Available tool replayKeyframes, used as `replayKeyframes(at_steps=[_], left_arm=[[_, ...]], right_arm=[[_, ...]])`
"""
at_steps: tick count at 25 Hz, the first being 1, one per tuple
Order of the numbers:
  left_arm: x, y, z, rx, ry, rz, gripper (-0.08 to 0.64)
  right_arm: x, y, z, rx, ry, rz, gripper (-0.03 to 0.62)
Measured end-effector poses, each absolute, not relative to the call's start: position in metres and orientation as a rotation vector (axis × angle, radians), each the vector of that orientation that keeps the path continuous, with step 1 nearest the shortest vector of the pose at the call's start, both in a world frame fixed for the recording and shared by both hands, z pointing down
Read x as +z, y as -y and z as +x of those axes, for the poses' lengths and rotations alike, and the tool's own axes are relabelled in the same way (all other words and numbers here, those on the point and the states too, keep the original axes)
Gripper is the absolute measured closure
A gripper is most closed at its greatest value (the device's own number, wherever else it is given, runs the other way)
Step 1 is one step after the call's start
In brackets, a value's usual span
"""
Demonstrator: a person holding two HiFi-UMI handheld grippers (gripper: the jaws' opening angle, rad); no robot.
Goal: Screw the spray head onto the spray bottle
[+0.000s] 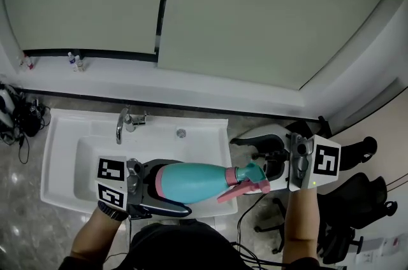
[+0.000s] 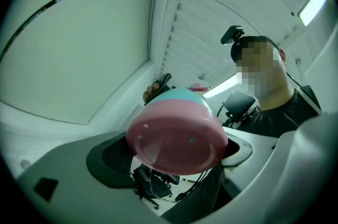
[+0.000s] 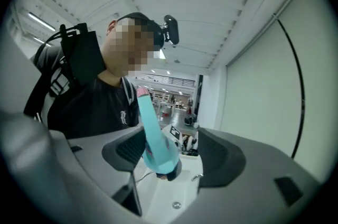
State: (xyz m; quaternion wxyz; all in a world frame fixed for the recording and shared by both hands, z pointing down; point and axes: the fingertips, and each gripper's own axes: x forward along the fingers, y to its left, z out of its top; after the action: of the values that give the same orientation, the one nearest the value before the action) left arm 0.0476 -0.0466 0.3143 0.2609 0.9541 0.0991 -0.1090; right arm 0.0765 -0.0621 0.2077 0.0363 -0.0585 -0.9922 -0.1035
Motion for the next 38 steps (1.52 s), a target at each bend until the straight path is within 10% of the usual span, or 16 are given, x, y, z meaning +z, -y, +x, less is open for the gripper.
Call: replayKeyframes(at_steps=[9,38], left_arm=[[0.310,0.039,0.047,-0.406,-0.424,2.383,0.106],[0.362,0.056,0.021,0.091,0.266,2.993,0.107]], right_arm=[[0.202,0.045,0.069,-0.318,3.073,-0.285,0.453],[0.277,0.067,0.070,0.569,3.057,-0.024,0.463]])
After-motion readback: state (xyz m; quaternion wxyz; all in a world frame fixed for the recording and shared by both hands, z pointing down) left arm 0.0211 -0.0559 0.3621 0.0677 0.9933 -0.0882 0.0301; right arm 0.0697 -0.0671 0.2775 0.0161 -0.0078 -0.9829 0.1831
